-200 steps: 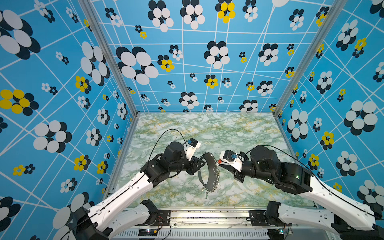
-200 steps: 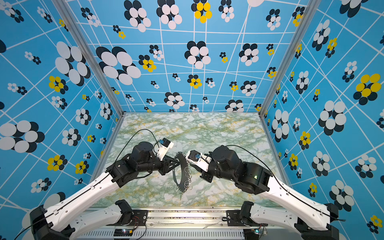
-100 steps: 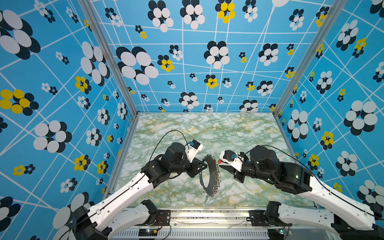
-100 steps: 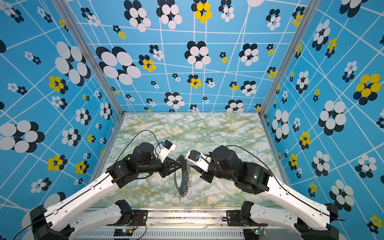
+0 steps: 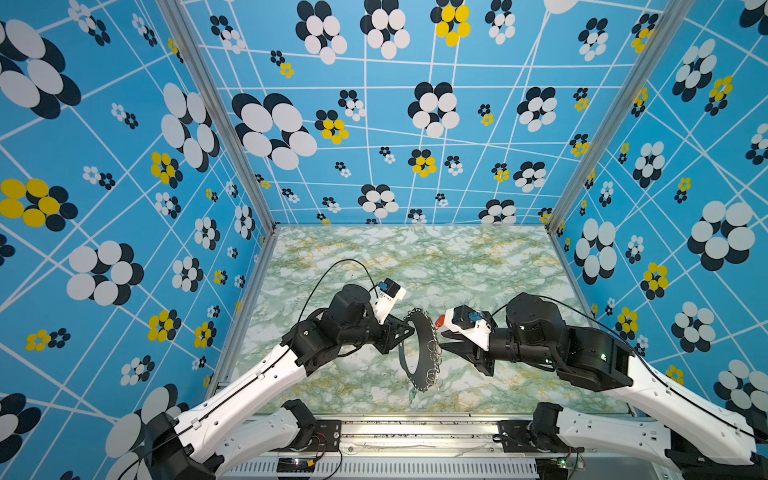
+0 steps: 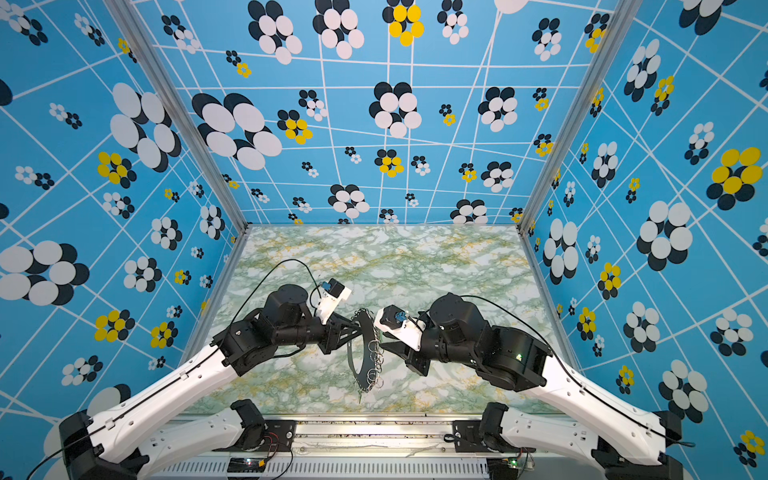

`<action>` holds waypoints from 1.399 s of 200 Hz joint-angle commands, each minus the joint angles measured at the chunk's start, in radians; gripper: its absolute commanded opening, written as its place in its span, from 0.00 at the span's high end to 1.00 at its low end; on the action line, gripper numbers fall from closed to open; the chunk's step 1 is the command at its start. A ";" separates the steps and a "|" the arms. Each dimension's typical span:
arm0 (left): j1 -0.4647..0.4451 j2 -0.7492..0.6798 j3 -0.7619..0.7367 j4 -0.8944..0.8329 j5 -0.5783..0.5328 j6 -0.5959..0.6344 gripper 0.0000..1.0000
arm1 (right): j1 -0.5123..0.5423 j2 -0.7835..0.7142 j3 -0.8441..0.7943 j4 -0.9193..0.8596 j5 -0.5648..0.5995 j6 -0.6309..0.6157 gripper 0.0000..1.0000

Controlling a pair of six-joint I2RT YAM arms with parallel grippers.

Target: Put the keys on the keyring

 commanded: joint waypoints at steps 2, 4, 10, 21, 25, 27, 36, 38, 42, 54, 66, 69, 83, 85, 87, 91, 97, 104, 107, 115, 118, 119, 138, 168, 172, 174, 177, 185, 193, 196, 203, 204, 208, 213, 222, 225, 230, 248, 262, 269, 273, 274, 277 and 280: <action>-0.002 -0.012 0.035 0.014 -0.001 0.014 1.00 | 0.000 0.002 -0.003 -0.012 -0.053 0.031 0.73; -0.002 -0.012 0.035 0.015 -0.001 0.013 1.00 | 0.000 0.003 -0.003 -0.011 -0.053 0.031 0.73; -0.002 -0.013 0.034 0.016 -0.001 0.012 1.00 | -0.001 0.008 -0.004 -0.010 -0.050 0.032 0.73; -0.003 -0.013 0.035 0.019 0.002 0.010 1.00 | -0.002 0.014 -0.006 -0.010 -0.039 0.028 0.73; -0.002 -0.014 0.034 0.021 0.003 0.010 1.00 | -0.001 0.014 -0.008 -0.010 -0.035 0.026 0.73; -0.003 -0.014 0.033 0.021 0.003 0.009 1.00 | 0.000 0.016 -0.009 -0.009 -0.032 0.027 0.73; -0.004 -0.017 0.033 0.021 0.004 0.008 1.00 | -0.001 0.016 -0.013 -0.003 -0.020 0.024 0.73; -0.004 -0.017 0.032 0.022 0.004 0.008 1.00 | -0.001 0.016 -0.014 -0.002 -0.017 0.023 0.73; -0.003 -0.019 0.032 0.021 0.004 0.007 1.00 | -0.001 0.016 -0.017 0.003 -0.011 0.023 0.73; -0.003 -0.023 0.032 0.021 0.005 0.006 1.00 | -0.001 0.019 -0.021 0.006 0.003 0.021 0.74; -0.004 -0.026 0.029 0.021 0.008 0.006 1.00 | -0.001 0.024 -0.022 0.006 0.021 0.020 0.74; -0.004 -0.027 0.030 0.021 0.010 0.006 1.00 | -0.001 0.024 -0.022 0.008 0.025 0.017 0.75; -0.003 -0.025 0.030 0.021 0.015 0.007 1.00 | -0.001 0.018 -0.024 0.013 0.044 0.015 0.76; -0.004 -0.025 0.030 0.021 0.015 0.007 1.00 | -0.001 0.017 -0.025 0.014 0.046 0.015 0.76; -0.004 -0.025 0.029 0.021 0.015 0.008 1.00 | -0.001 0.017 -0.025 0.015 0.049 0.015 0.76; -0.004 -0.025 0.029 0.021 0.016 0.007 1.00 | 0.000 0.015 -0.026 0.016 0.053 0.014 0.76; -0.003 -0.025 0.029 0.022 0.017 0.008 1.00 | 0.000 0.011 -0.024 0.015 0.059 0.013 0.76; -0.004 -0.025 0.028 0.024 0.019 0.008 1.00 | -0.001 0.008 -0.023 0.017 0.066 0.013 0.77; -0.003 -0.025 0.026 0.025 0.018 0.007 1.00 | -0.001 0.007 -0.023 0.016 0.069 0.013 0.77; -0.004 -0.025 0.024 0.028 0.021 0.006 1.00 | -0.001 0.006 -0.023 0.017 0.076 0.013 0.78; -0.004 -0.025 0.025 0.031 0.023 0.005 1.00 | -0.001 0.008 -0.023 0.018 0.078 0.011 0.78; -0.004 -0.025 0.026 0.031 0.023 0.005 1.00 | -0.001 0.008 -0.023 0.018 0.078 0.011 0.77; -0.005 -0.021 0.027 0.037 0.030 0.002 1.00 | -0.002 0.009 -0.024 0.024 0.078 0.011 0.78; -0.006 -0.025 0.030 0.025 0.022 0.007 1.00 | -0.001 0.005 -0.025 0.036 0.045 0.016 0.76; -0.007 -0.025 0.029 0.027 0.022 0.008 1.00 | -0.001 0.003 -0.026 0.037 0.039 0.015 0.75; -0.007 -0.025 0.030 0.027 0.022 0.008 1.00 | -0.002 0.003 -0.028 0.036 0.035 0.015 0.75; -0.006 -0.025 0.030 0.027 0.022 0.007 1.00 | -0.001 0.003 -0.028 0.039 0.031 0.015 0.75; -0.006 -0.023 0.031 0.029 0.022 0.007 1.00 | -0.001 0.003 -0.029 0.042 0.022 0.021 0.74; -0.007 -0.023 0.030 0.030 0.022 0.007 1.00 | -0.001 0.006 -0.032 0.043 0.017 0.022 0.74; -0.007 -0.023 0.031 0.030 0.022 0.007 1.00 | -0.002 0.008 -0.030 0.042 0.018 0.024 0.74; -0.006 -0.023 0.030 0.034 0.023 0.006 1.00 | -0.002 0.011 -0.033 0.039 0.024 0.025 0.74; -0.006 -0.023 0.030 0.034 0.023 0.004 1.00 | -0.001 0.012 -0.033 0.040 0.025 0.025 0.74; -0.006 -0.023 0.029 0.036 0.023 0.004 1.00 | 0.000 0.014 -0.034 0.040 0.028 0.025 0.73; -0.007 -0.023 0.029 0.038 0.022 0.005 1.00 | 0.000 0.012 -0.035 0.041 0.030 0.022 0.73; -0.007 -0.022 0.030 0.038 0.023 0.003 1.00 | -0.001 0.011 -0.039 0.049 0.038 0.022 0.73; -0.006 -0.022 0.031 0.038 0.024 0.002 1.00 | -0.001 0.009 -0.039 0.050 0.041 0.022 0.73; -0.008 -0.022 0.032 0.038 0.025 0.002 1.00 | -0.001 0.010 -0.042 0.053 0.043 0.022 0.72; -0.009 -0.022 0.033 0.035 0.025 0.003 1.00 | -0.001 0.019 -0.041 0.053 0.044 0.023 0.72; -0.008 -0.023 0.035 0.033 0.022 0.005 1.00 | -0.001 0.025 -0.045 0.054 0.034 0.023 0.71; -0.009 -0.022 0.035 0.032 0.021 0.005 1.00 | 0.000 0.025 -0.046 0.057 0.034 0.026 0.70; -0.009 -0.021 0.035 0.032 0.022 0.005 1.00 | 0.001 0.024 -0.047 0.057 0.035 0.025 0.70; -0.009 -0.021 0.034 0.032 0.022 0.004 1.00 | 0.001 0.024 -0.047 0.058 0.036 0.025 0.70; -0.009 -0.022 0.034 0.032 0.022 0.003 1.00 | 0.000 0.023 -0.049 0.058 0.039 0.026 0.70; -0.009 -0.022 0.033 0.032 0.022 0.004 1.00 | 0.001 0.021 -0.049 0.059 0.043 0.026 0.70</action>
